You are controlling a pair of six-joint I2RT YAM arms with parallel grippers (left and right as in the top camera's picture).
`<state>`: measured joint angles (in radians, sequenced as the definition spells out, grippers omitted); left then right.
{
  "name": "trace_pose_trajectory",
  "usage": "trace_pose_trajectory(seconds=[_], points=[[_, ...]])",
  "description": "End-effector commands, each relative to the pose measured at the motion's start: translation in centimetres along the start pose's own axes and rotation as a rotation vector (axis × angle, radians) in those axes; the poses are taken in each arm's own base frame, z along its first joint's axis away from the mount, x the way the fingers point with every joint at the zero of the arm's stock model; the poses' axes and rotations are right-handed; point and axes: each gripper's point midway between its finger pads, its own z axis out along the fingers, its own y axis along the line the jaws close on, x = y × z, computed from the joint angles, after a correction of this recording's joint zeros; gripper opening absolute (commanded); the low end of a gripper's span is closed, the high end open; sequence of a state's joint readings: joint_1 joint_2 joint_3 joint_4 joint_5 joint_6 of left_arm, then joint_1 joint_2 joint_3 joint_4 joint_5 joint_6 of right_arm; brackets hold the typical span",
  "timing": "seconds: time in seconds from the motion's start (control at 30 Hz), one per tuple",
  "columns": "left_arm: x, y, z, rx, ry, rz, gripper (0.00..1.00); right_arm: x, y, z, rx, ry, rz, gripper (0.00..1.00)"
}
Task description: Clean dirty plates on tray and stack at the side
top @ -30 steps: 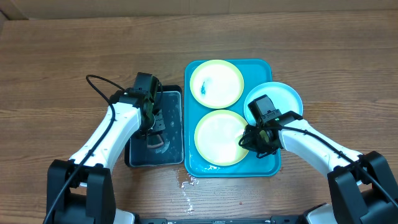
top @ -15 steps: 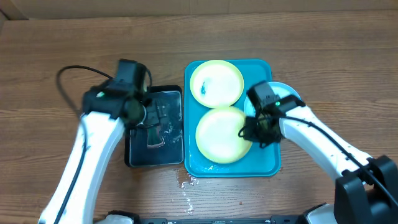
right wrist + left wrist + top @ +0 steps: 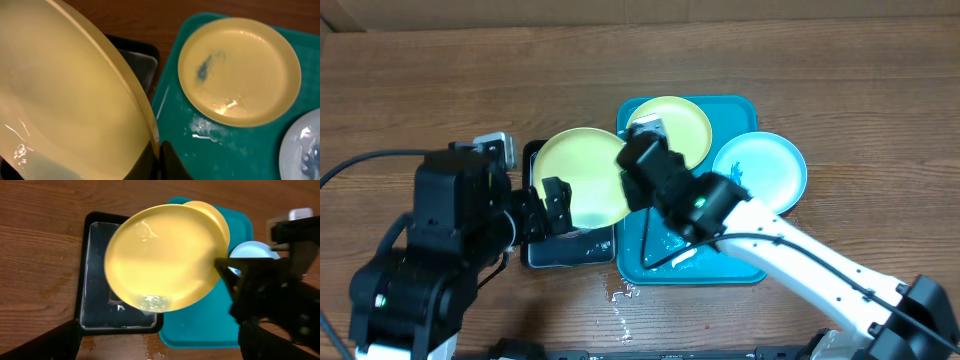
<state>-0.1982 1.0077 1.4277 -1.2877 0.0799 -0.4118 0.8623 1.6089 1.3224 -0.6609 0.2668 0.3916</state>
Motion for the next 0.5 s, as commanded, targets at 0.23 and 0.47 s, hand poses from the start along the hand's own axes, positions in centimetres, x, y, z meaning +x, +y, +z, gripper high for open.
trace_pose_trajectory(seconds=[0.23,0.47], points=[[0.7,0.1,-0.3,0.001,0.037,0.002,1.0,-3.0,1.0,-1.2,0.243,-0.256,-0.097,0.04],[0.7,0.1,0.7,-0.013,0.068,-0.001,1.0,-3.2,2.7,-3.3,0.325,-0.348,-0.202,0.04]])
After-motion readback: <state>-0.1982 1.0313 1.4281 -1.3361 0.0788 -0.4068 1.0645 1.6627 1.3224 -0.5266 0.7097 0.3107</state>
